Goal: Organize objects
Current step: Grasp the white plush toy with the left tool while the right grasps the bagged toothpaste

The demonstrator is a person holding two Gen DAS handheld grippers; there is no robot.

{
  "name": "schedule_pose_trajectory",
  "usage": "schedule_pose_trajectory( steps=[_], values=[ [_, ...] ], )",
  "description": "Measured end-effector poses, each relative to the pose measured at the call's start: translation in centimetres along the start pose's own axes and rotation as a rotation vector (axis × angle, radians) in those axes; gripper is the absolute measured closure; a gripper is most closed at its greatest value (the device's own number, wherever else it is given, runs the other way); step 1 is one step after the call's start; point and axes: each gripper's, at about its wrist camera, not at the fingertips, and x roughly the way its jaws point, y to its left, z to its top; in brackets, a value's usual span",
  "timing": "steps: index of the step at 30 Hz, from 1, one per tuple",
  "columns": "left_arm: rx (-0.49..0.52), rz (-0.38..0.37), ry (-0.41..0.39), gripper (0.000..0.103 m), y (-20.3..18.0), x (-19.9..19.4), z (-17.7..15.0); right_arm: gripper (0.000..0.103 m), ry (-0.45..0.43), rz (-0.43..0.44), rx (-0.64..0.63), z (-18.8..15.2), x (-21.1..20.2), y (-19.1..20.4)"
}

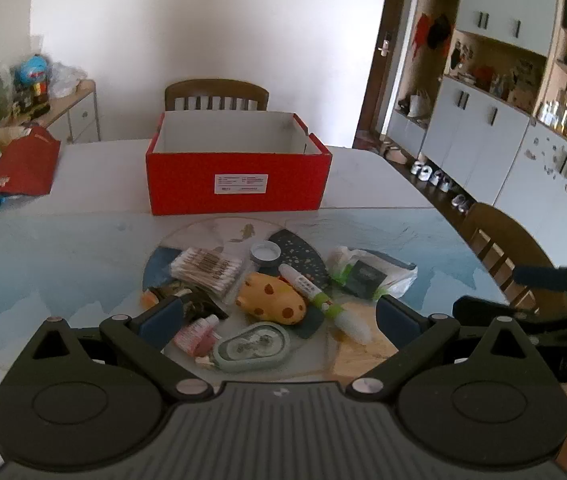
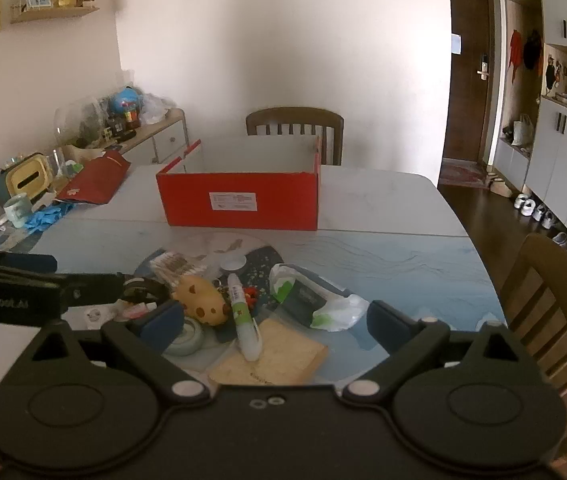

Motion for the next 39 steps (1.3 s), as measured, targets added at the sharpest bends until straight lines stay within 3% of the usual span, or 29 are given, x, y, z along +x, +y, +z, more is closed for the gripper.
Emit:
schedule_pose_trajectory(
  steps=[9, 15, 25, 30, 35, 39],
  values=[
    [0.066, 0.051, 0.044, 0.000, 4.4, 3.4, -1.4, 0.006, 0.049, -0.098, 0.013, 0.2, 4.1, -1.6],
    [0.107, 0.100, 0.123, 0.001, 7.9, 6.3, -3.1, 0.010, 0.105, -0.151, -0.021, 0.2, 7.1, -2.3],
    [0.155, 0.109, 0.216, 0.001, 11.1, 9.8, -4.8, 0.016, 0.191, -0.170, -0.092, 1.1, 12.6, -2.8],
    [0.174, 0.094, 0.243, 0.006, 11.8, 10.7, -5.3, 0.024, 0.245, -0.179, -0.139, 1.2, 15.3, -2.4],
    [0.178, 0.057, 0.238, 0.017, 12.0, 11.0, -5.4, 0.031, 0.276, -0.184, -0.162, 1.1, 16.8, -2.0],
    [0.178, -0.001, 0.231, 0.040, 11.9, 11.0, -5.3, 0.043, 0.300, -0.191, -0.138, 1.0, 17.4, -2.1]
  ],
)
